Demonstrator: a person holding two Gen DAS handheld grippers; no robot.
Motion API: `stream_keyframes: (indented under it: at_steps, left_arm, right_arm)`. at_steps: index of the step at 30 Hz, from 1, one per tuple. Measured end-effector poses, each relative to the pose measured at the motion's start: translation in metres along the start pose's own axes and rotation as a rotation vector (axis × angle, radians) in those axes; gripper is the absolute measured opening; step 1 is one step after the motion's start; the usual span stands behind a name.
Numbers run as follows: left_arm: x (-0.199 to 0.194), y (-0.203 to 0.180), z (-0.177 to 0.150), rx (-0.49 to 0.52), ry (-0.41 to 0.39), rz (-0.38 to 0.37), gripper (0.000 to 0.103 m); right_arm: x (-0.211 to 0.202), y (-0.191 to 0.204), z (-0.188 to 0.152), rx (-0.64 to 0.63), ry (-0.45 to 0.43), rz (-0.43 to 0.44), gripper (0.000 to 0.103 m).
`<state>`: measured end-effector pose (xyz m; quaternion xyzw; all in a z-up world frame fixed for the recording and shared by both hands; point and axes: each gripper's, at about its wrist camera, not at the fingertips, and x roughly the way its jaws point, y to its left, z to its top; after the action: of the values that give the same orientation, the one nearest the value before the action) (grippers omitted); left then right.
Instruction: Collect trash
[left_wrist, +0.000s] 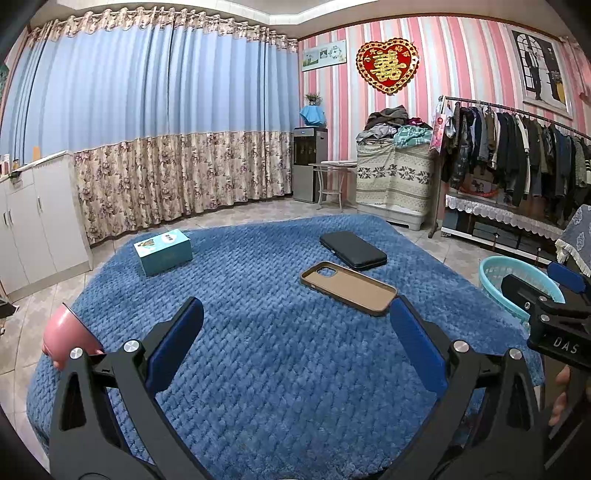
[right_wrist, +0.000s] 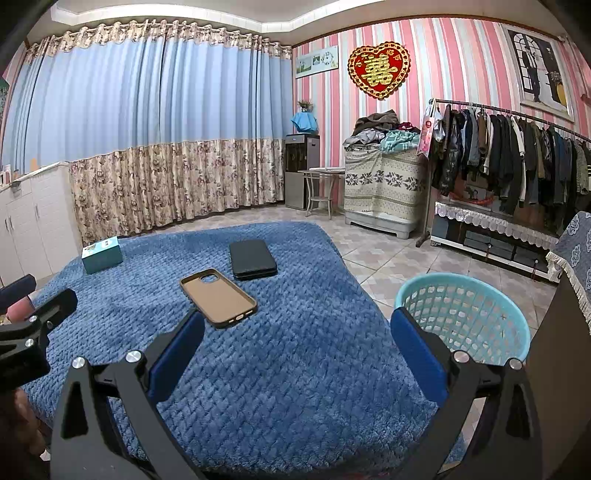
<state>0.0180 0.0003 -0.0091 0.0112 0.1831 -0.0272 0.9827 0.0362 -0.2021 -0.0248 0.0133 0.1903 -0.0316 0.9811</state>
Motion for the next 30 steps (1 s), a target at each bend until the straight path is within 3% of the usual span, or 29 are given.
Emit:
stream_keyframes:
  at_steps: [30]
  left_arm:
    - [-0.0016,-0.0010,0.0027,0.002,-0.002,0.000,0.098]
  right_arm:
    - [0.0008,0.0003,-0.0007,-0.002,-0.001,0.000,0.098]
